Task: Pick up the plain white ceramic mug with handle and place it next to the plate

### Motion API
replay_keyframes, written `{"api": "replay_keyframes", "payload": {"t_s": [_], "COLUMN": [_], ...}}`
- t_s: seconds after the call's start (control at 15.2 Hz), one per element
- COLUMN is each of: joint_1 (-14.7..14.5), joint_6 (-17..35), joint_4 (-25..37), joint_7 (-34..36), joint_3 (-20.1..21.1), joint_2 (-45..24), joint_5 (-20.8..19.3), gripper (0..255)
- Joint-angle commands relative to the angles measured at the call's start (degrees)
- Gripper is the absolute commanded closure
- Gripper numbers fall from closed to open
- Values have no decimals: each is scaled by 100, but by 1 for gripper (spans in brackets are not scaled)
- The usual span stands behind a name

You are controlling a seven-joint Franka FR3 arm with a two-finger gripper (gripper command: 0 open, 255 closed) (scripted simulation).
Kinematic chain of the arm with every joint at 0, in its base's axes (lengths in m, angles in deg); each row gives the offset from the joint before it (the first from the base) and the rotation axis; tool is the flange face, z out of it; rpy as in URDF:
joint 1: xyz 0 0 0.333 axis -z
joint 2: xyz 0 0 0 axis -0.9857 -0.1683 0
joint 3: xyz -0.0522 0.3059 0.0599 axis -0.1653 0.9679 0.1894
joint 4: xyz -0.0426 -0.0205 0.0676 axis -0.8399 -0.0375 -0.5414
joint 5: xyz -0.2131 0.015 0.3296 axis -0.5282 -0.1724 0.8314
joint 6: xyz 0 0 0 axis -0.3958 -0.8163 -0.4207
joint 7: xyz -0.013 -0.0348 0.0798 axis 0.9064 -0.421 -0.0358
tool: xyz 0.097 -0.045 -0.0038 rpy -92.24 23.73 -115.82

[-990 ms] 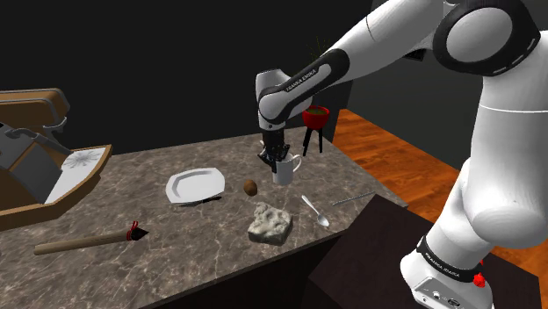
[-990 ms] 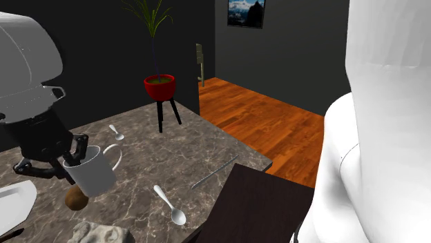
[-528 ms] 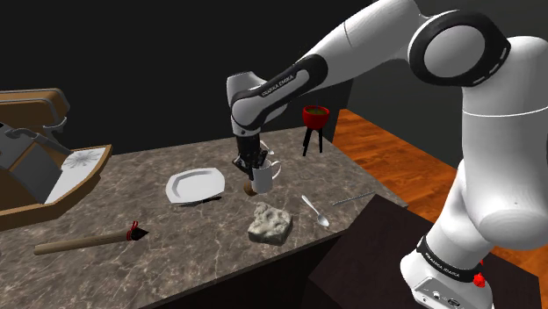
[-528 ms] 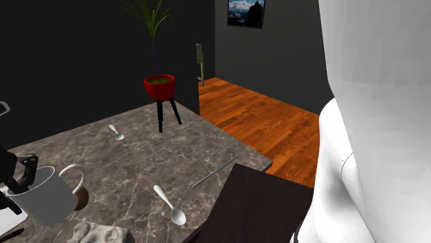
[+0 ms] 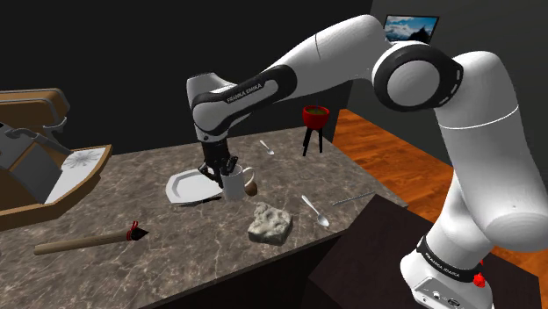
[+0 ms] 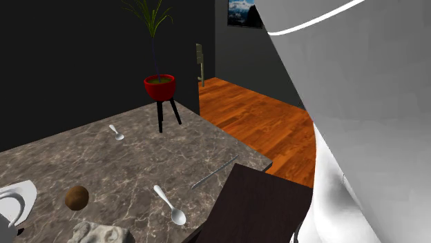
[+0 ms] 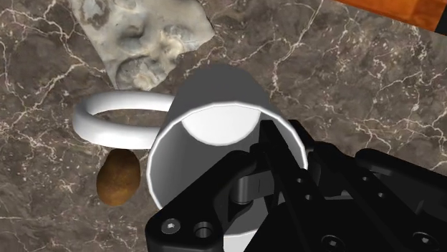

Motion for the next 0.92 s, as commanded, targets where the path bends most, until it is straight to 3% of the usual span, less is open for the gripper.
{"api": "replay_keyframes", "payload": {"t_s": [0.0,0.13,0.2,0.86], "joint_1": [-133,-273,-397,-403], "joint_6": [-224,-495,-780,-236], "joint_4": [537,1223,1924,1703], "joint_7": [178,349,492,460], "joint_3": [37,68,92,81], "joint_2": [-305,-708,-1116,-1439], "joint_5": [-12,-28,-46,-47], "gripper": [255,255,255,255]}}
